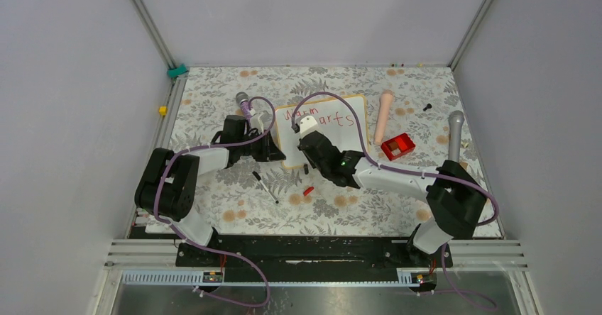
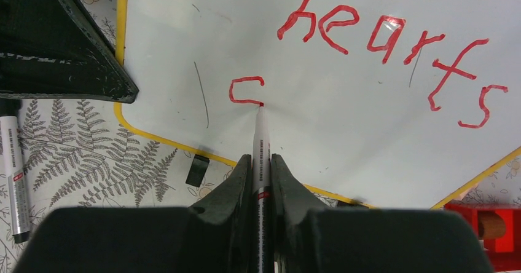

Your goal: Write a sentence on the whiteboard

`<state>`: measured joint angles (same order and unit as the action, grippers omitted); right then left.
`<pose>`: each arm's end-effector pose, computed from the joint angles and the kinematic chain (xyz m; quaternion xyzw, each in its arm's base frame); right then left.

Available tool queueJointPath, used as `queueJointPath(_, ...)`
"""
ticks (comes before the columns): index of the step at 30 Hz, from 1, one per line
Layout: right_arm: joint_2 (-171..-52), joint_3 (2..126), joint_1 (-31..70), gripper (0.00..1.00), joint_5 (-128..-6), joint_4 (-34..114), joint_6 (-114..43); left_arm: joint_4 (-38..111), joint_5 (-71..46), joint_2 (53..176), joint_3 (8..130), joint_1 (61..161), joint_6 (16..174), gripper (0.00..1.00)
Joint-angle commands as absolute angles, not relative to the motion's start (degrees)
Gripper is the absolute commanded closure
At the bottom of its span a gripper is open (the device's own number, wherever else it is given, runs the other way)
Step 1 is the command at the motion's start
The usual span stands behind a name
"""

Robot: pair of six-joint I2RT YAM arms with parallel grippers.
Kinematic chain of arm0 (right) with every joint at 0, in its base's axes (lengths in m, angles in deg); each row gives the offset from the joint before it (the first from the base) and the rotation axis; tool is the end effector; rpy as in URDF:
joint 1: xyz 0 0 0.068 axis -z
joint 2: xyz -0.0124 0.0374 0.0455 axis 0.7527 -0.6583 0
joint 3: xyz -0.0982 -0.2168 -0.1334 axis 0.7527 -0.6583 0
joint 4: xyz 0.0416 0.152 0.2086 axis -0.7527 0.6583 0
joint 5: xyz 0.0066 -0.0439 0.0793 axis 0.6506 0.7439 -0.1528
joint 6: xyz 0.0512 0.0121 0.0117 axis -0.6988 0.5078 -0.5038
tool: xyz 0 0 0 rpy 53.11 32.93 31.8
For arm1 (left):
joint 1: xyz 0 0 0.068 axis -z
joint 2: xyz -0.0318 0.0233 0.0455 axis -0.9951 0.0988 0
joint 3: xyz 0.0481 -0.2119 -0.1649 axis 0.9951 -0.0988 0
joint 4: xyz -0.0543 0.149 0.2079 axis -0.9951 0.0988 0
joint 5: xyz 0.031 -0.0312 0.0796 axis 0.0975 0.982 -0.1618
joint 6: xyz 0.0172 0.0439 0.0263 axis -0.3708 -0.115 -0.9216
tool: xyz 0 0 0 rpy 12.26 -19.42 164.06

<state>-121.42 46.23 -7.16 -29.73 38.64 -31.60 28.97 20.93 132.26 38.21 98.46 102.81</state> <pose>0.2110 0.2813 0.2371 -0.2700 0.8132 0.0324 0.5145 0.2931 -0.0984 0.1520 0.1061 0.8599 -0.4215 0.2676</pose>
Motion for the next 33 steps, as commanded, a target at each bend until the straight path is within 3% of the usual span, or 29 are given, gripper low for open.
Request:
queueJointPath(1,-118.79,46.81,-6.37,1.00,-27.64,40.51,-31.44,27.69,19.35,132.74,40.33,97.83,102.20,1.00)
queueJointPath(11,-111.44,41.51,-6.15,1.00,-32.43,33.91,-31.45,27.67,19.30,132.77,40.35,97.82,102.11,1.00)
queueJointPath(33,-116.76,46.09,-4.35,1.00,-31.06,36.30,-32.25,27.59,19.30,132.72,40.33,97.84,102.15,1.00)
